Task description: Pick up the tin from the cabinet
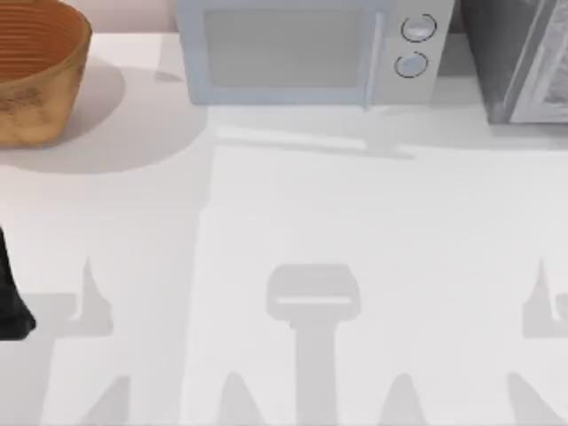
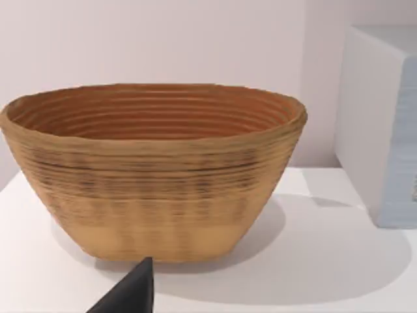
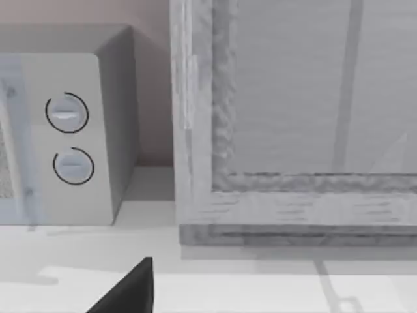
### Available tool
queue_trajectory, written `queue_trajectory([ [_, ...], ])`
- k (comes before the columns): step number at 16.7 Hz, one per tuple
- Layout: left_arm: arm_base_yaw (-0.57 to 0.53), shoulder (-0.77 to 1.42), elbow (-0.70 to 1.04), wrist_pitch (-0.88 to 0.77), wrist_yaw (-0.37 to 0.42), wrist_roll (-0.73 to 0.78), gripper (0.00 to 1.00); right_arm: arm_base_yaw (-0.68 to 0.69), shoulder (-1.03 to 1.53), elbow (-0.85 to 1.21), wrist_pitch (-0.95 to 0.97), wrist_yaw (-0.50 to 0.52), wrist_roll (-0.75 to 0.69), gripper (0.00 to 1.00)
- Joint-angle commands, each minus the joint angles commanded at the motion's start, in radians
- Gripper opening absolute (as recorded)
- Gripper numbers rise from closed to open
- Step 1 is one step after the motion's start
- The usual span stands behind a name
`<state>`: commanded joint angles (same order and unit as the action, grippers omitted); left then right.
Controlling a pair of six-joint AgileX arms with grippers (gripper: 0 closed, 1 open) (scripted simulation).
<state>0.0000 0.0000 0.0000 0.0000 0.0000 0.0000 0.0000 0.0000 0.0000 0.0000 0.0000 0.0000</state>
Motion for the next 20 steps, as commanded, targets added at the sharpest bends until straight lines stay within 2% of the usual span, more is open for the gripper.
queue_trajectory([
  [4, 0.000, 0.000, 0.000, 0.000, 0.000, 0.000, 1.00, 0.005, 0.032, 0.032, -0.013, 0.004, 0.000, 1.00],
  [8, 0.000, 0.000, 0.000, 0.000, 0.000, 0.000, 1.00, 0.030, 0.203, 0.223, -0.071, 0.028, 0.001, 1.00],
  [20, 0.000, 0.000, 0.000, 0.000, 0.000, 0.000, 1.00, 0.143, 1.026, 1.342, -0.320, 0.153, 0.015, 1.00],
])
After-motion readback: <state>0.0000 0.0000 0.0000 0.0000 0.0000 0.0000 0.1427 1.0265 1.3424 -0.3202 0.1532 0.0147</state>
